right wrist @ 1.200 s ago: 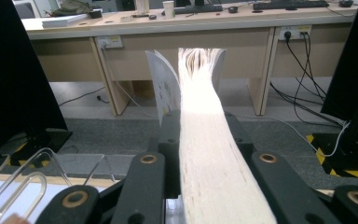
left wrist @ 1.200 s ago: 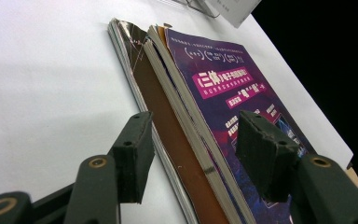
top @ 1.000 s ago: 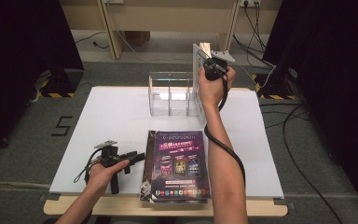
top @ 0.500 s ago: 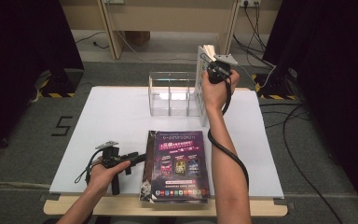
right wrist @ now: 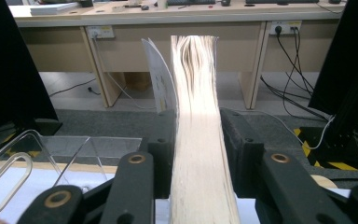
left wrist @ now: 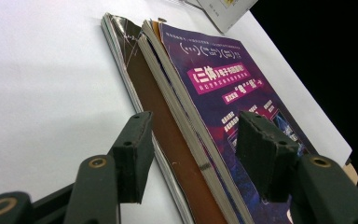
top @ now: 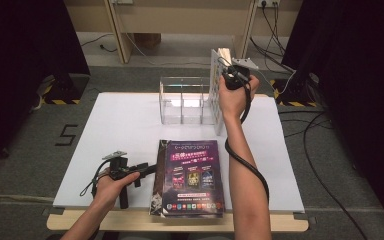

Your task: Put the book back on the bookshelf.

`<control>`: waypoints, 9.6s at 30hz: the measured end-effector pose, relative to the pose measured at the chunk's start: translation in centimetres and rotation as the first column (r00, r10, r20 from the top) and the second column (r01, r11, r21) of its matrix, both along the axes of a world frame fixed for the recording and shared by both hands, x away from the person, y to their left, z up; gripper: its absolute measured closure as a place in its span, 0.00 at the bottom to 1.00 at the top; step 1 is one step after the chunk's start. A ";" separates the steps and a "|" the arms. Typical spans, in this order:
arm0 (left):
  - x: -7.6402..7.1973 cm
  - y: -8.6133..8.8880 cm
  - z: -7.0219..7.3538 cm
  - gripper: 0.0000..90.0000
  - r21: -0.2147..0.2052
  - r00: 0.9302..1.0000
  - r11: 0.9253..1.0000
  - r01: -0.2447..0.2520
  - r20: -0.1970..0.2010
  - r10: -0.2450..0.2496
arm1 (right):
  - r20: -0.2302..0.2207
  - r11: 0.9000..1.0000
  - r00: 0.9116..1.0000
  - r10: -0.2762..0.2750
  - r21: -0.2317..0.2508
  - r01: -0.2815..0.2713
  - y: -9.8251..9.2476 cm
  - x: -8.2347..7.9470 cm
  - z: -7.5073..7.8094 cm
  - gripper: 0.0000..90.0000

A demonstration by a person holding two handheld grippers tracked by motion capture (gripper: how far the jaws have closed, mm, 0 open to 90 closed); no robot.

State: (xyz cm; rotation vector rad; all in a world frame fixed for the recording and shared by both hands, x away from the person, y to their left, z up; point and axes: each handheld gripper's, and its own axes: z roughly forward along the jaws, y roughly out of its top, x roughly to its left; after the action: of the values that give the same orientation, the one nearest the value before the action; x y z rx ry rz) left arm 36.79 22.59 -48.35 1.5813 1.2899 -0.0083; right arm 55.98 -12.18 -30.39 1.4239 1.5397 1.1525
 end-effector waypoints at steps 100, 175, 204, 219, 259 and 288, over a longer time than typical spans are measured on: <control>-0.1 -0.4 -0.1 0.51 0.003 1.000 1.000 0.009 -0.004 -0.009 | -0.065 1.000 0.998 0.015 -0.018 -0.016 0.5 0.0 0.3 0.71; 0.9 -3.2 0.0 0.52 0.062 0.999 0.998 0.032 0.007 -0.032 | -0.190 0.987 0.970 0.150 0.088 -0.136 -3.4 -11.1 -5.0 0.64; 3.0 -5.1 -0.9 0.61 0.129 0.999 0.992 0.018 -0.039 -0.013 | -0.494 0.962 0.825 0.272 0.165 -0.219 -2.0 -13.0 -15.8 0.64; 3.5 -5.6 -0.8 0.65 0.150 0.998 0.988 0.028 -0.068 -0.018 | -0.513 0.958 0.809 0.286 0.183 -0.222 -2.0 -12.4 -16.0 0.63; 4.6 -6.6 0.1 0.66 0.222 0.996 0.972 0.075 -0.064 -0.062 | -0.546 0.946 0.776 0.317 0.234 -0.222 -2.4 -8.3 -16.7 0.59; 4.4 -6.7 -0.1 0.67 0.241 0.997 0.968 0.066 -0.063 -0.052 | -0.528 0.918 0.757 0.385 0.303 -0.255 -1.9 -8.1 -14.0 0.78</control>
State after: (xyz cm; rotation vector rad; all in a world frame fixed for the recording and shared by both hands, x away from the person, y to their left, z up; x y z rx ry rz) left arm 41.21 15.90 -48.40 1.8396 1.3260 0.0715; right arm 47.87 -14.04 -44.36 1.8205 2.2170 1.1655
